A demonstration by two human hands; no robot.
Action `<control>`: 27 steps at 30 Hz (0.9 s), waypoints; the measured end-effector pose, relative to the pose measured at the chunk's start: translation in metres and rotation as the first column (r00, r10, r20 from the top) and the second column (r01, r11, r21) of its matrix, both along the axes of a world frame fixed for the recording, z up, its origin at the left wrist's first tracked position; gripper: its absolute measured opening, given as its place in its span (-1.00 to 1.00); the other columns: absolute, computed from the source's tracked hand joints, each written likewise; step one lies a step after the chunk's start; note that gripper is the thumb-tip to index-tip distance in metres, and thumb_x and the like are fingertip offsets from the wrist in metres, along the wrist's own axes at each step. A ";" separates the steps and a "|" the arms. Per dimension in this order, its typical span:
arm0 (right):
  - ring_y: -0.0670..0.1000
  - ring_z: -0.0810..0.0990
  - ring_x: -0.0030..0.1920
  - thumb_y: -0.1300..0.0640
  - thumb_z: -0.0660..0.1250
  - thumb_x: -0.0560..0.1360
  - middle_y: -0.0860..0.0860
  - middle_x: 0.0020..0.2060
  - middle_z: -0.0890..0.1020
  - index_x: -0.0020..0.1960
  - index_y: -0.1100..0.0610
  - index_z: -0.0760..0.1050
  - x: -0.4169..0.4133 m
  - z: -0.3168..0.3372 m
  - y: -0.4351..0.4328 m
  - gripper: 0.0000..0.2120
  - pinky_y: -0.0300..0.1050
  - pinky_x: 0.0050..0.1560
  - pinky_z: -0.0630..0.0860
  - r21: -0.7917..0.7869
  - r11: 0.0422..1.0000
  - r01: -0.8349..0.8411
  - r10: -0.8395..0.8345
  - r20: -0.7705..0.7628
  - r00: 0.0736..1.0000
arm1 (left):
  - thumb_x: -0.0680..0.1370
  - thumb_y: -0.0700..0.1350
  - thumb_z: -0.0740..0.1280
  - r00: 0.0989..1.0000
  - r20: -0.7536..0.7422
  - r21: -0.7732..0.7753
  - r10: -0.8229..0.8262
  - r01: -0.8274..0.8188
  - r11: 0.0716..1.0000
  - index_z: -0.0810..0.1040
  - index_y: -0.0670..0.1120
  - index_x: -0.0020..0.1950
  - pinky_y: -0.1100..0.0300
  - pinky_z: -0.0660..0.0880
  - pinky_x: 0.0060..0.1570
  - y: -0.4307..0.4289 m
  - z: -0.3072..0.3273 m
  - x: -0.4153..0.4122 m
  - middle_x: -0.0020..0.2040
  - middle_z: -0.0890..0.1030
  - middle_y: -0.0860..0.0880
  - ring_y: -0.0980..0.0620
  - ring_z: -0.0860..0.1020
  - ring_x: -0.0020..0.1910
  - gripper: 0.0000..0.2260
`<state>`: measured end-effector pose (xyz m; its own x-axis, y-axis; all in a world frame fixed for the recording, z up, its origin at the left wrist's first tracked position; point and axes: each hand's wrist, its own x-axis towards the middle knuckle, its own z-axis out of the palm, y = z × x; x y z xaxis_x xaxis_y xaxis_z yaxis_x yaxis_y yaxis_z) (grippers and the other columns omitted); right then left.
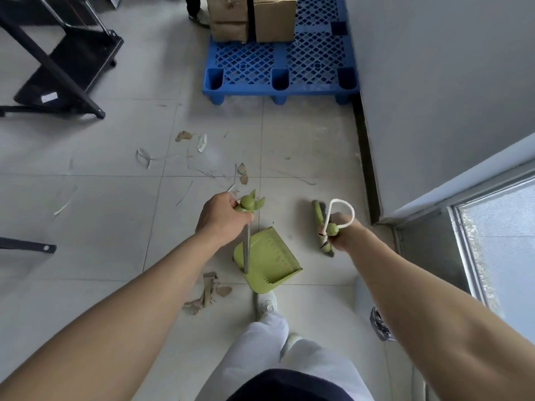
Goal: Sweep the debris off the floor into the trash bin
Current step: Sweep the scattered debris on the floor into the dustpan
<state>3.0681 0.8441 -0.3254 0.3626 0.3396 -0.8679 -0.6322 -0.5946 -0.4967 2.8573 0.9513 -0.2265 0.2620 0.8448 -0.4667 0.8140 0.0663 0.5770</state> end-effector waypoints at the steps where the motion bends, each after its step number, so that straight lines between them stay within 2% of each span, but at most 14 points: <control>1: 0.00 0.47 -0.43 0.35 0.05 0.58 0.08 -0.31 0.39 -0.21 0.19 0.33 -0.012 -0.001 0.013 -0.77 -0.30 -0.56 0.43 -0.008 1.000 -0.016 0.016 -0.035 0.999 | 0.41 -0.12 0.48 1.000 0.000 -0.006 0.002 -0.002 1.000 0.42 -0.10 -0.24 0.19 0.27 -0.37 0.006 -0.001 -0.001 -0.30 0.45 0.00 0.00 0.41 -0.30 -0.77; 4: 0.05 0.47 -0.48 0.32 0.10 0.58 0.12 -0.34 0.42 -0.16 0.18 0.36 -0.039 0.005 0.046 -0.83 -0.35 -0.68 0.38 -0.015 0.997 -0.074 0.072 -0.118 0.990 | 0.40 -0.12 0.48 1.000 0.012 -0.022 0.015 -0.015 1.000 0.41 -0.08 -0.26 0.20 0.29 -0.37 0.021 -0.005 -0.005 -0.30 0.46 0.02 0.01 0.42 -0.30 -0.76; 7: -0.03 0.50 -0.65 0.30 0.23 0.51 0.12 -0.55 0.50 -0.28 0.24 0.42 -0.033 0.010 0.062 -0.81 -0.34 -0.67 0.41 0.181 0.981 -0.071 0.113 -0.239 0.964 | 0.40 -0.11 0.49 0.999 0.030 -0.036 0.043 -0.042 0.998 0.43 -0.07 -0.25 0.21 0.30 -0.36 0.033 -0.008 -0.009 -0.29 0.47 0.03 0.00 0.44 -0.27 -0.77; 9: -0.03 0.51 -0.67 0.18 0.07 0.60 0.10 -0.63 0.48 -0.24 0.29 0.41 -0.012 0.006 0.068 -0.69 -0.28 -0.67 0.45 0.105 0.994 -0.007 0.037 -0.284 0.958 | 0.40 -0.09 0.49 0.997 0.037 -0.040 0.067 -0.065 0.997 0.44 -0.08 -0.22 0.21 0.30 -0.37 0.043 -0.008 -0.010 -0.28 0.48 0.03 -0.02 0.45 -0.25 -0.77; 10: -0.02 0.50 -0.68 0.16 0.00 0.61 0.12 -0.59 0.46 -0.18 0.32 0.40 -0.005 0.008 0.071 -0.67 -0.29 -0.68 0.43 0.045 0.999 0.006 0.007 -0.283 0.959 | 0.40 -0.09 0.49 0.996 0.041 -0.042 0.081 -0.079 0.996 0.43 -0.08 -0.23 0.21 0.30 -0.38 0.048 -0.007 -0.010 -0.28 0.48 0.03 -0.02 0.46 -0.25 -0.77; 12: -0.02 0.45 -0.70 0.21 0.01 0.60 0.15 -0.44 0.41 -0.03 0.31 0.31 0.004 0.014 0.074 -0.82 -0.32 -0.69 0.39 -0.002 1.000 0.002 -0.002 -0.199 0.980 | 0.40 -0.09 0.49 0.995 0.047 -0.042 0.093 -0.091 0.995 0.41 -0.07 -0.25 0.22 0.30 -0.40 0.055 -0.005 -0.009 -0.28 0.48 0.02 -0.01 0.45 -0.27 -0.75; 14: -0.04 0.43 -0.71 0.30 0.02 0.58 0.16 -0.36 0.35 -0.11 0.29 0.31 0.009 0.022 0.076 -0.86 -0.32 -0.69 0.37 0.012 1.000 0.002 -0.001 -0.093 0.996 | 0.41 -0.09 0.48 0.994 0.048 -0.041 0.096 -0.094 0.995 0.40 -0.07 -0.26 0.22 0.29 -0.40 0.061 -0.003 -0.007 -0.29 0.48 0.02 0.01 0.44 -0.30 -0.75; 16: -0.09 0.44 -0.72 0.34 0.00 0.59 0.14 -0.34 0.34 -0.23 0.25 0.30 0.015 0.029 0.078 -0.75 -0.33 -0.67 0.38 0.050 0.998 -0.038 0.040 -0.048 0.998 | 0.41 -0.10 0.48 0.994 0.042 -0.033 0.098 -0.097 0.995 0.39 -0.07 -0.26 0.22 0.27 -0.41 0.065 -0.002 -0.003 -0.29 0.47 0.03 0.03 0.43 -0.31 -0.75; 18: -0.11 0.46 -0.71 0.34 0.01 0.61 0.09 -0.33 0.36 -0.25 0.19 0.30 0.025 0.029 0.084 -0.72 -0.35 -0.66 0.40 0.048 0.997 -0.063 0.062 0.020 0.998 | 0.41 -0.10 0.47 0.995 0.035 -0.024 0.096 -0.095 0.995 0.38 -0.06 -0.27 0.23 0.28 -0.40 0.067 -0.002 -0.001 -0.30 0.46 0.03 0.02 0.43 -0.30 -0.74; 21: 0.10 0.46 -0.52 0.42 0.00 0.57 0.12 -0.35 0.34 -0.27 0.20 0.32 0.034 0.021 0.099 -0.70 -0.31 -0.65 0.40 -0.006 0.998 -0.066 0.066 0.077 0.995 | 0.42 -0.12 0.46 0.994 0.032 -0.024 0.102 -0.101 0.995 0.38 -0.05 -0.30 0.23 0.29 -0.37 0.068 -0.003 0.002 -0.32 0.46 0.04 0.06 0.41 -0.34 -0.74; 23: 0.10 0.48 -0.48 0.41 -0.01 0.59 0.11 -0.33 0.35 -0.26 0.20 0.32 0.023 0.011 0.113 -0.70 -0.26 -0.60 0.42 -0.016 0.986 -0.168 0.168 0.049 0.984 | 0.42 -0.11 0.47 0.993 0.015 -0.018 0.116 -0.115 0.993 0.42 -0.08 -0.25 0.22 0.29 -0.37 0.068 -0.005 0.001 -0.30 0.47 0.03 0.05 0.42 -0.32 -0.78; 25: 0.00 0.51 -0.60 0.39 0.03 0.59 0.09 -0.34 0.37 -0.24 0.20 0.33 0.006 0.003 0.131 -0.73 -0.33 -0.64 0.39 0.006 0.974 -0.227 0.227 -0.033 0.973 | 0.40 -0.08 0.49 0.988 0.000 -0.013 0.154 -0.154 0.988 0.46 -0.12 -0.17 0.20 0.31 -0.37 0.069 -0.006 0.002 -0.26 0.49 0.00 0.00 0.46 -0.27 -0.78; 27: 0.03 0.49 -0.54 0.38 0.07 0.56 0.13 -0.33 0.41 -0.20 0.23 0.37 -0.008 0.002 0.150 -0.79 -0.35 -0.64 0.39 0.023 0.968 -0.250 0.251 -0.112 0.962 | 0.39 -0.09 0.49 0.981 -0.014 -0.012 0.193 -0.193 0.981 0.48 -0.13 -0.15 0.18 0.33 -0.33 0.071 -0.005 0.006 -0.27 0.50 -0.01 -0.03 0.47 -0.25 -0.77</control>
<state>3.0596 0.9940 -0.3231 0.1647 0.4147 -0.8949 -0.5163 -0.7368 -0.4365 2.8637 1.0227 -0.2318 0.0884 0.8725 -0.4805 0.7925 0.2306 0.5646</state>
